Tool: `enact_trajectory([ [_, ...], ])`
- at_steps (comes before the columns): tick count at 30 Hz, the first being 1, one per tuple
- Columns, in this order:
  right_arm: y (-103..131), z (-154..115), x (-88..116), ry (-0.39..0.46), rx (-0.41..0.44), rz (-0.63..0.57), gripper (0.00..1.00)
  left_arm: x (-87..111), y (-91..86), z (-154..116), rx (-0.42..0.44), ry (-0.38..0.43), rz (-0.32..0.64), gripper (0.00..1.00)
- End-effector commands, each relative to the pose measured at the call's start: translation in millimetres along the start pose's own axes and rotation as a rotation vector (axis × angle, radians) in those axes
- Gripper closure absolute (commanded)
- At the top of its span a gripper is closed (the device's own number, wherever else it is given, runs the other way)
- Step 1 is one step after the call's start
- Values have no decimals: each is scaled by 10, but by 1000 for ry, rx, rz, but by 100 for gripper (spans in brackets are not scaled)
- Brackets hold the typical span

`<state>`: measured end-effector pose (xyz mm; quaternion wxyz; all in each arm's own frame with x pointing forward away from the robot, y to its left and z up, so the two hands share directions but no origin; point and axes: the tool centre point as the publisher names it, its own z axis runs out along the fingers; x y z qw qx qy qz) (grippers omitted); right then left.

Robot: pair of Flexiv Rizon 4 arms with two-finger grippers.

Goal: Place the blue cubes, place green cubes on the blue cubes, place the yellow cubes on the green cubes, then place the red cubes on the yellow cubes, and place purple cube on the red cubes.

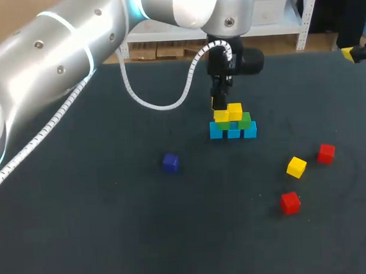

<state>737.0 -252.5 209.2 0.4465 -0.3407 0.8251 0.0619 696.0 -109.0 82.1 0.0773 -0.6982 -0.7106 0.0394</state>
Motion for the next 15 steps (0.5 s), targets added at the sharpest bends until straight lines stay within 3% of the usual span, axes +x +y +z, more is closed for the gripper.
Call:
enact_trajectory([
  [1, -26, 16, 4, -3, -10, -1, 0, 79, -34, 56, -25, -18, 15, 100],
  [15, -26, 16, 4, -3, -10, -1, 0, 78, 88, 68, -38, -20, 51, 100],
])
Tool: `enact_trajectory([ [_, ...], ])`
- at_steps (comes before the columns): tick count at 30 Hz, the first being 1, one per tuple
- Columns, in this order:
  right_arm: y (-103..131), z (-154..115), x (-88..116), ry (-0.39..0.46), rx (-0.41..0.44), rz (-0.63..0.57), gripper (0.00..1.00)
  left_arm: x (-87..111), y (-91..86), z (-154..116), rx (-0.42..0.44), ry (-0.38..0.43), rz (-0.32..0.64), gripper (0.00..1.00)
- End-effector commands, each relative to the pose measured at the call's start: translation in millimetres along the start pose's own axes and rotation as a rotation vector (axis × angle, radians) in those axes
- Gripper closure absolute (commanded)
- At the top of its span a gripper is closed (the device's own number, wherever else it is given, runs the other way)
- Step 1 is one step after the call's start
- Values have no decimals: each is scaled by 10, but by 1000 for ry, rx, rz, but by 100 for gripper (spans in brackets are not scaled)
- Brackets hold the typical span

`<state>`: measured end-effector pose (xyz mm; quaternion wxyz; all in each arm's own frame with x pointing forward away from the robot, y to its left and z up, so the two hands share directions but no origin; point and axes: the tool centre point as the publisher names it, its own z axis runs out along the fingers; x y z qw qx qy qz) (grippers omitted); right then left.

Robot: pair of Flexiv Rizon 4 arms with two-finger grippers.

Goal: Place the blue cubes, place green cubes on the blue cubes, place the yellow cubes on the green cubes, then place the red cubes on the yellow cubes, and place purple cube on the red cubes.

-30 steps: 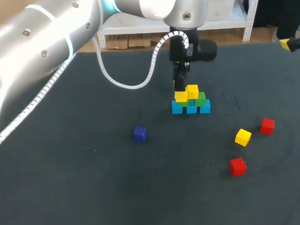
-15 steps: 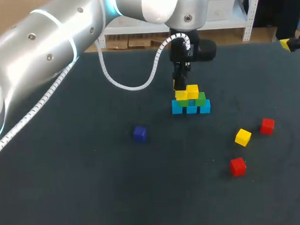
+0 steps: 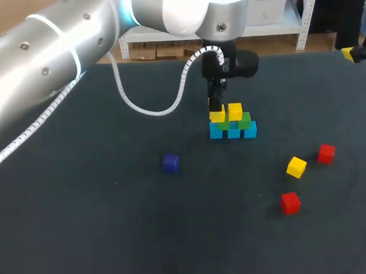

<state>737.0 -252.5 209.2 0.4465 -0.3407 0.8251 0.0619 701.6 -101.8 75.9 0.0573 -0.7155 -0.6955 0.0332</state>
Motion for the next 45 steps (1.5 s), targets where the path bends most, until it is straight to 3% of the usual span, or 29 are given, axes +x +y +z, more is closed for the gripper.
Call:
enact_trajectory([
  [1, -26, 16, 4, -3, -10, -1, 0, 9, 27, 13, -1, -4, 6, 100],
  [29, -26, 16, 4, -3, -10, -1, 0, -105, 165, 64, -27, 5, 57, 100],
  [45, -26, 16, 4, -3, -10, -1, 0, -76, 190, 116, -24, -11, 67, 100],
])
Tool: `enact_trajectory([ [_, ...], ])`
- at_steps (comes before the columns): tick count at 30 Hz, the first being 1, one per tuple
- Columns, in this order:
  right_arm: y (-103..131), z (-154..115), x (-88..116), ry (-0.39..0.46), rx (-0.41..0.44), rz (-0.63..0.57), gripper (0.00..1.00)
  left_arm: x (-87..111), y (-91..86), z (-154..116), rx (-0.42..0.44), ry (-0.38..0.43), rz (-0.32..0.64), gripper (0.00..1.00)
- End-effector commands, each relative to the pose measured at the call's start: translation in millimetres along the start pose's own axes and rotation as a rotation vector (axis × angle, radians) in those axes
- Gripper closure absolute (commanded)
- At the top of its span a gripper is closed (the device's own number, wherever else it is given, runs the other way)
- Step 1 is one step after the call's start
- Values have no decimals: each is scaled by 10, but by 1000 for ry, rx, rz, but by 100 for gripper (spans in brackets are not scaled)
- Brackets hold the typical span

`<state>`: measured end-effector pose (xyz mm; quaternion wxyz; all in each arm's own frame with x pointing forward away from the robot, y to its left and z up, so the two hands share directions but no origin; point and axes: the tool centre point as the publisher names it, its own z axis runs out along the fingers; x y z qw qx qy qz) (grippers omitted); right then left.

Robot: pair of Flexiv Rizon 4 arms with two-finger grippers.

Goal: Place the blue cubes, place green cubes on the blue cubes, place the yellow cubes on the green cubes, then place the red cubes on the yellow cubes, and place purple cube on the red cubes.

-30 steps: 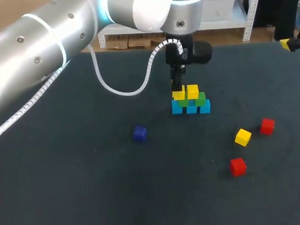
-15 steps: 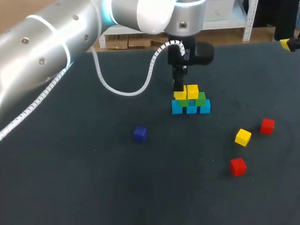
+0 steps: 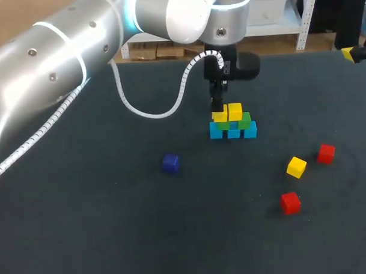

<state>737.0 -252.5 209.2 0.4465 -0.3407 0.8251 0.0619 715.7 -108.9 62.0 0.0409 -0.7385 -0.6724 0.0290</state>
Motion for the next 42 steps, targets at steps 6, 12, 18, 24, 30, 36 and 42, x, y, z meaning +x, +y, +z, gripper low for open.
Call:
enact_trajectory([
  [6, -26, 16, 4, -3, -10, -1, 0, -9, 40, 5, 9, -4, 1, 100],
  [12, -26, 16, 4, -3, -10, -1, 0, -14, 51, 4, 11, -3, 3, 100],
  [18, -26, 16, 4, -3, -10, -1, 0, -26, 65, 11, 14, -2, 7, 100],
  [24, -26, 16, 4, -3, -10, -1, 0, -44, 79, 13, 18, 1, 10, 100],
  [30, -26, 16, 4, -3, -10, -1, 0, -52, 92, 10, 19, 3, 11, 100],
  [36, -26, 16, 4, -3, -10, -1, 0, -64, 100, 10, 20, 2, 13, 100],
  [42, -26, 16, 4, -3, -10, -1, 0, -71, 100, 9, 20, 1, 13, 100],
])
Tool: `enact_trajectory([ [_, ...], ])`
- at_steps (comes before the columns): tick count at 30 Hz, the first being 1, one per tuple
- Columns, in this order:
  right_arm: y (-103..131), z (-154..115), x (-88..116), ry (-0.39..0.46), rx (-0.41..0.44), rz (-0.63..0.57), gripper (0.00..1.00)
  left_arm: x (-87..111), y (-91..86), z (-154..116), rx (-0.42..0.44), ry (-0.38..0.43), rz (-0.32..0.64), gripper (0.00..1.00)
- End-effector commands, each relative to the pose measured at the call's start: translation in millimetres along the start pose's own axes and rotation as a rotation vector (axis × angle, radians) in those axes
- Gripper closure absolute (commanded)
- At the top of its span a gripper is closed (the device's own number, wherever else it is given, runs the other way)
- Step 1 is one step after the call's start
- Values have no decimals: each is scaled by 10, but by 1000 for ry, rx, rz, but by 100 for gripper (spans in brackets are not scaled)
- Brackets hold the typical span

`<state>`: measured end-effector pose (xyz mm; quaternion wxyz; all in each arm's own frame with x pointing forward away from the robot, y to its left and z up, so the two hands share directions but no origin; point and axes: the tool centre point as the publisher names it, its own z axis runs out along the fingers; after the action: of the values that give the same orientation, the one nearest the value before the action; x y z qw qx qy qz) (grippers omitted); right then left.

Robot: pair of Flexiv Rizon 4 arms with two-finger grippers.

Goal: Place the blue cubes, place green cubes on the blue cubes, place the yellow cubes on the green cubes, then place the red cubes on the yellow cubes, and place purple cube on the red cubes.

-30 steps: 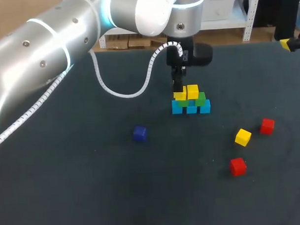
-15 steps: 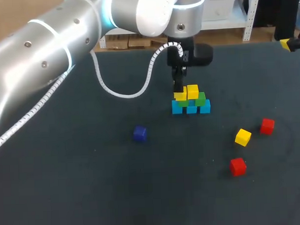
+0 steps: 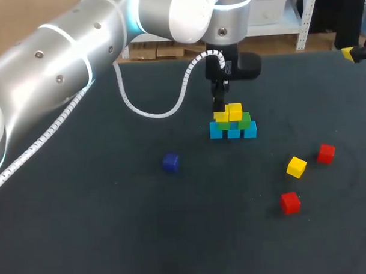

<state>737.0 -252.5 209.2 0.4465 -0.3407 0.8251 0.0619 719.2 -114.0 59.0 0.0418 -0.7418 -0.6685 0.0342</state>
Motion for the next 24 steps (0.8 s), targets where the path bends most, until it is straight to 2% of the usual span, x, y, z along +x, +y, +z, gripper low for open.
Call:
enact_trajectory([
  [1, -26, 16, 4, -3, -10, -1, 0, -22, 57, -17, 12, 7, 3, 100],
  [11, -26, 16, 4, -3, -10, -1, 0, -23, 58, -6, 15, 13, 1, 100],
  [12, -26, 16, 4, -3, -10, -1, 0, -24, 58, -2, 14, 17, 1, 93],
  [13, -26, 16, 4, -3, -10, -1, 0, -26, 57, 3, 15, 18, 2, 77],
  [14, -26, 16, 4, -3, -10, -1, 0, -26, 57, 4, 16, 17, 1, 55],
  [15, -26, 16, 4, -3, -10, -1, 0, -27, 56, 6, 18, 16, 0, 5],
  [16, -26, 16, 4, -3, -10, -1, 0, -27, 55, 8, 20, 12, -2, 0],
  [24, -26, 16, 4, -3, -10, -1, 0, -19, 48, 5, 18, 1, -7, 0],
])
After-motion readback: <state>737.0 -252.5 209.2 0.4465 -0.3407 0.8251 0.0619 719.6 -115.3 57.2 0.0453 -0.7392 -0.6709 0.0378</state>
